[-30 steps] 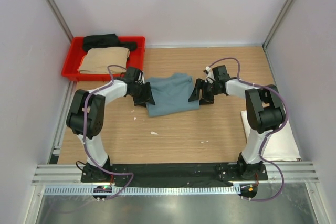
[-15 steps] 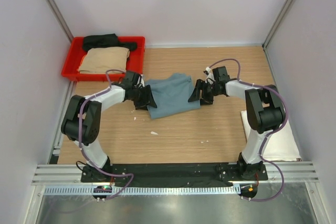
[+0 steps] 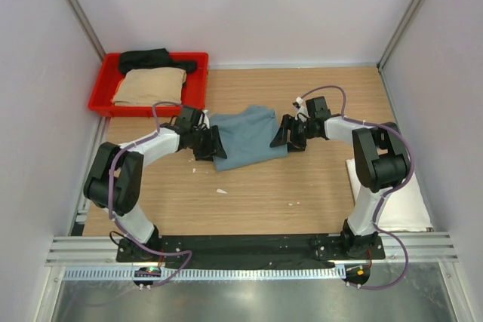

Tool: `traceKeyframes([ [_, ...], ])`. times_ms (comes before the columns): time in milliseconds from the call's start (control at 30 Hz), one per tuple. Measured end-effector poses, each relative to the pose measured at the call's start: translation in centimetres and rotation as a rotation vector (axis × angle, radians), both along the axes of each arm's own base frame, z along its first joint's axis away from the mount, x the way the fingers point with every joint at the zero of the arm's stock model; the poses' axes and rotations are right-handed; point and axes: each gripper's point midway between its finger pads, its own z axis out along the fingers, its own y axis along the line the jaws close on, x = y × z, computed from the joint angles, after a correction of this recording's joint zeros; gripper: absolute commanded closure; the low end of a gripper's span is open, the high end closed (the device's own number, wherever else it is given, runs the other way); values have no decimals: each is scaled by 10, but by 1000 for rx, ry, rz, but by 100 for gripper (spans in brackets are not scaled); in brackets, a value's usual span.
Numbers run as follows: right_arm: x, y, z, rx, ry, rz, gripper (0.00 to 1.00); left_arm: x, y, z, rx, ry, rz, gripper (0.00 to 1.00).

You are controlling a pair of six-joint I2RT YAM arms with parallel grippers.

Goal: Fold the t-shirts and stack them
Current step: Fold the tshirt

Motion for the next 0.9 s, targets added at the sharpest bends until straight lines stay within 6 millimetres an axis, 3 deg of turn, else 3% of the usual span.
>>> traceKeyframes([
  [567, -1, 0, -1, 1, 8, -2, 38, 8, 6, -11, 58, -85, -51, 44],
  [900, -3, 0, -2, 3, 18, -2, 43, -2, -1, -16, -1, -88, -63, 52],
])
